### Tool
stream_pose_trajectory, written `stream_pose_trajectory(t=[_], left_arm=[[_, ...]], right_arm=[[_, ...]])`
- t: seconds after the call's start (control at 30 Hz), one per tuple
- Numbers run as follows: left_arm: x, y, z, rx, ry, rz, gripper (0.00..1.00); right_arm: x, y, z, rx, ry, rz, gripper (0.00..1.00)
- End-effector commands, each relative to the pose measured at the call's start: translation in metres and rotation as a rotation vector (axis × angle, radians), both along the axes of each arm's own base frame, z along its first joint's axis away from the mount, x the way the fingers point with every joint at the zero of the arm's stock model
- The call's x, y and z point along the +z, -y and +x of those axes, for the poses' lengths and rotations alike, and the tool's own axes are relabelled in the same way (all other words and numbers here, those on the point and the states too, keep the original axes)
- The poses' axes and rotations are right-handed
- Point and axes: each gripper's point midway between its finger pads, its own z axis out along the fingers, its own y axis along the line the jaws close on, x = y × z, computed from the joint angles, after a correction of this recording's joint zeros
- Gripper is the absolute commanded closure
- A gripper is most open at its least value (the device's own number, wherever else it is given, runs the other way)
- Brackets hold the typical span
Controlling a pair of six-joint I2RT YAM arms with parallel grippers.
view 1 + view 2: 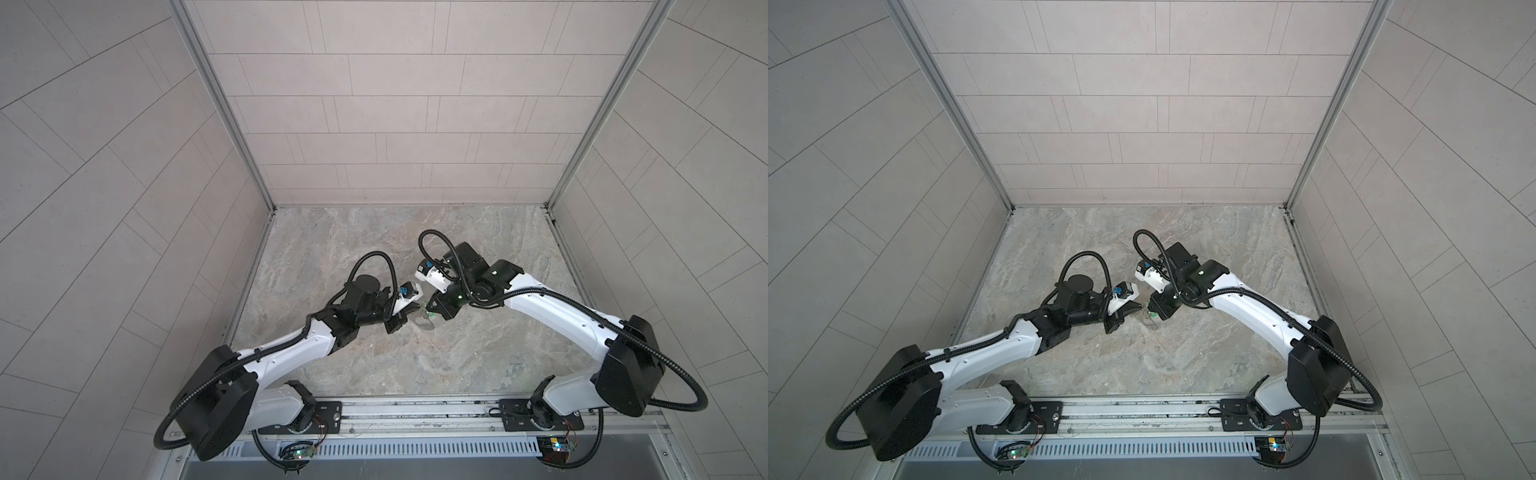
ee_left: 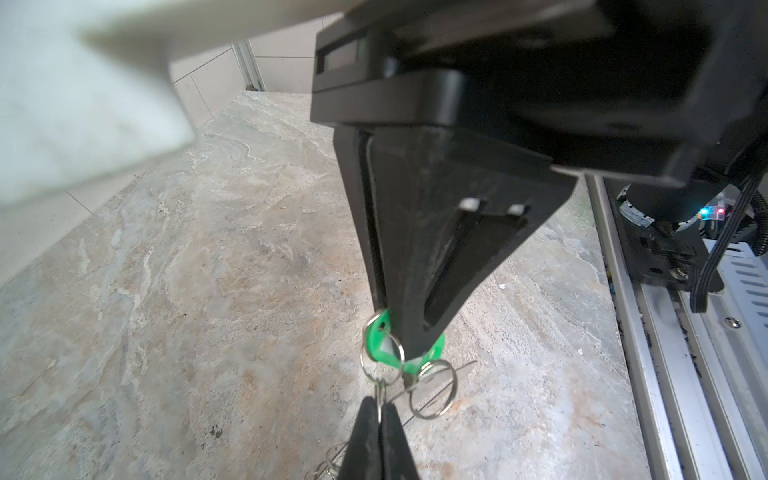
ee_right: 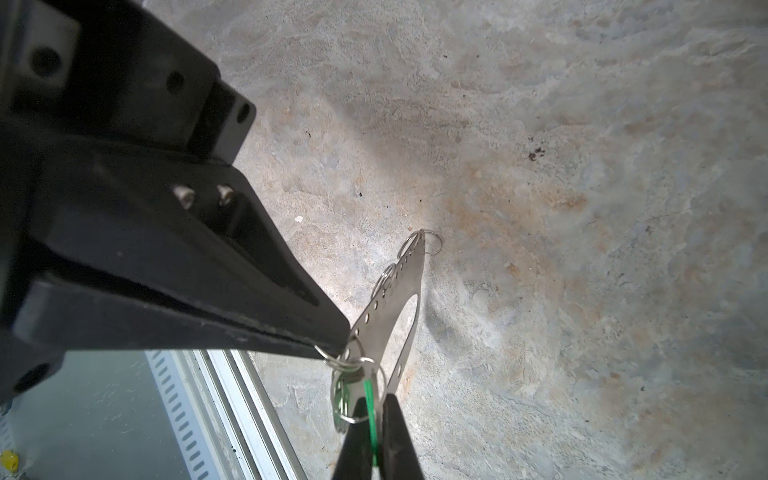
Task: Remove the keys from the keyring
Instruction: 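Open the right gripper, releasing the ring, and draw it back from the plate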
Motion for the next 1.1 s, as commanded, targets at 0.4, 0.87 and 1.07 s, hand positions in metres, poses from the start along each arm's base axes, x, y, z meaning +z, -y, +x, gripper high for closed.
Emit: stream_pose_trajectory(t=[0.4, 0.87, 1.07], left_arm=[[-0.007, 0.003, -0.008, -0.051, -0.056, 0.025, 1.00], [-0.001, 0.003, -0.015, -0.089, -0.019, 0.024, 1.00], [0.002, 0.006, -0.015, -0.108, -0.019, 0.014, 1.00]], right_arm=[[0.008, -0.001, 0.003, -0.050, 0.012, 0.038, 1.00], [0.006, 0.025, 0.005, 0.035, 0.331, -0.030, 0.72], [0.018, 0.024, -0.012, 0.123, 0.621, 0.024, 0.72]])
